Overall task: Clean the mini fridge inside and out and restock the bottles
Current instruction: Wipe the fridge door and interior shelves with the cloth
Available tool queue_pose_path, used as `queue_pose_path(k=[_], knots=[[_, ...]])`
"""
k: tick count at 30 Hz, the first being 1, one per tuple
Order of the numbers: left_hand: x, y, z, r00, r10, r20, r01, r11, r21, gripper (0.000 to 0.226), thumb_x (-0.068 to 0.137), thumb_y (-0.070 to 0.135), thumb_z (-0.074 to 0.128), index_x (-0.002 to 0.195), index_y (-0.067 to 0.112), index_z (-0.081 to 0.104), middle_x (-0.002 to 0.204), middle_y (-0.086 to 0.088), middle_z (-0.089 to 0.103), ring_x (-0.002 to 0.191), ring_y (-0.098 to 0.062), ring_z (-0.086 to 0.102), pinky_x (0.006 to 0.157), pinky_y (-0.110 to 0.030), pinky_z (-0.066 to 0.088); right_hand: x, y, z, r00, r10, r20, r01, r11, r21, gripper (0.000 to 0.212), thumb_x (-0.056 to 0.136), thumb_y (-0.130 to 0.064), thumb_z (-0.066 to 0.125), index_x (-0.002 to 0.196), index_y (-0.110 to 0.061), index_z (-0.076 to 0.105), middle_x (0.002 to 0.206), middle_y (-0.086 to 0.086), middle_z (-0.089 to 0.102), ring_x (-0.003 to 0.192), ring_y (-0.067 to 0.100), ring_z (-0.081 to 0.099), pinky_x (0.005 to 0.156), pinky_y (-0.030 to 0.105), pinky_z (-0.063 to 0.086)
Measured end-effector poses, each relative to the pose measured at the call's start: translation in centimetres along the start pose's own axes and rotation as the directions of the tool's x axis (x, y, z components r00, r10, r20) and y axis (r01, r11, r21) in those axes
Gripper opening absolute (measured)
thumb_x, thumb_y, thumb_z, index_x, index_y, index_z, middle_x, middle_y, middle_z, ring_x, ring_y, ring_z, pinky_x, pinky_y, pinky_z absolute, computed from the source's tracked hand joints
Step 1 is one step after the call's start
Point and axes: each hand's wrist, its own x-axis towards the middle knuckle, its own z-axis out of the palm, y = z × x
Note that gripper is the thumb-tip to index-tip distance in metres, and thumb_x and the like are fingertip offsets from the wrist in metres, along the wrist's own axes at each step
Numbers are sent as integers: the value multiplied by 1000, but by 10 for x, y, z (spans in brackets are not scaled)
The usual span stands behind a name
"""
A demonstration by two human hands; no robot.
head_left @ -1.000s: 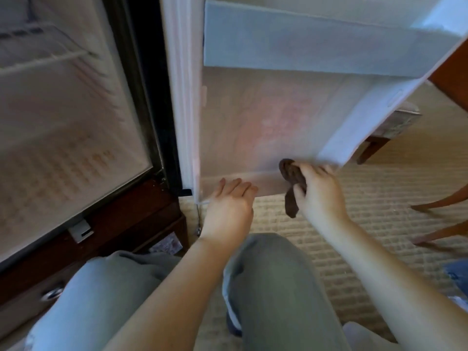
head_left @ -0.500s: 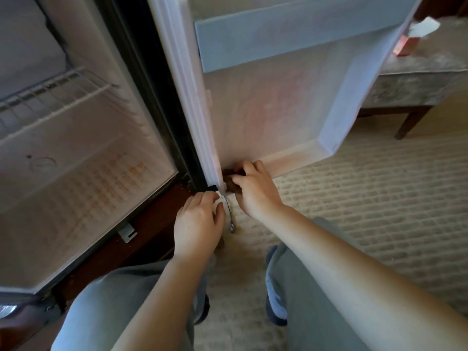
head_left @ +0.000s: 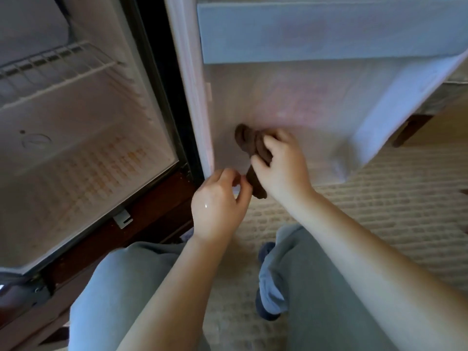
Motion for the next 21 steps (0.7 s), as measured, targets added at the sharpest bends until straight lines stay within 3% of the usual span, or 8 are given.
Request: queue_pose_path(k=[3, 5, 9, 12, 15, 18, 21], knots=[[-3, -18, -16, 996, -20, 87, 20, 1000, -1, 23, 85, 30, 55, 65, 23, 46, 61, 14, 42, 47, -5, 36, 43, -19, 23, -11, -38, 20, 990, -128, -62, 138, 968, 210, 34, 84, -11, 60, 118, -5, 66, 121, 8, 61, 110, 25, 58, 91, 30, 49], [-9, -28, -24, 986, -92, 138, 87, 995, 40, 26, 87, 30, 54, 63, 25, 43, 59, 14, 38, 46, -4, 36, 44, -18, 20, -30, -36, 42, 992, -112, -60, 124, 958, 257, 41, 89, -10, 58, 129, -5, 58, 134, 11, 56, 120, 26, 55, 99, 29, 46], [-24, -46, -34, 962, -225, 156, 206, 970, 126, 17, 88, 28, 52, 77, 18, 60, 69, 7, 54, 58, -11, 52, 48, -28, 43, -72, -4, 75, 986, -123, 110, 107, 984, 140, 48, 87, -4, 59, 134, -2, 52, 137, 21, 51, 121, 36, 54, 96, 44, 50], [-26, -49, -38, 965, -220, 141, 203, 971, 126, 16, 89, 25, 52, 86, 15, 64, 72, 7, 55, 59, -11, 52, 49, -25, 43, -69, -10, 71, 978, -141, 154, 125, 986, 107, 48, 84, -1, 58, 131, 1, 54, 131, 22, 55, 113, 40, 56, 89, 49, 53], [-22, -47, -43, 962, -249, 115, 233, 962, 141, 14, 92, 20, 52, 90, 14, 64, 77, 5, 58, 62, -12, 51, 48, -19, 32, -46, -44, 51, 985, -169, -45, 174, 976, 130, 41, 89, -9, 52, 129, 1, 56, 129, 21, 57, 111, 37, 57, 96, 42, 49], [-18, -46, -48, 957, -285, 44, 280, 954, 106, 16, 94, 19, 50, 87, 14, 63, 70, 2, 59, 55, -12, 48, 45, -21, 24, -25, -75, 33, 937, -226, -267, 271, 952, 142, 40, 88, -4, 57, 128, 1, 58, 130, 23, 55, 116, 38, 53, 101, 42, 45], [-13, -45, -50, 944, -331, 13, 330, 944, 17, 19, 96, 19, 46, 85, 13, 60, 63, 1, 54, 55, -18, 49, 46, -28, 29, -29, -74, 43, 906, -306, -294, 342, 936, 80, 40, 87, 0, 57, 126, -4, 61, 134, 25, 50, 115, 39, 49, 105, 42, 40]])
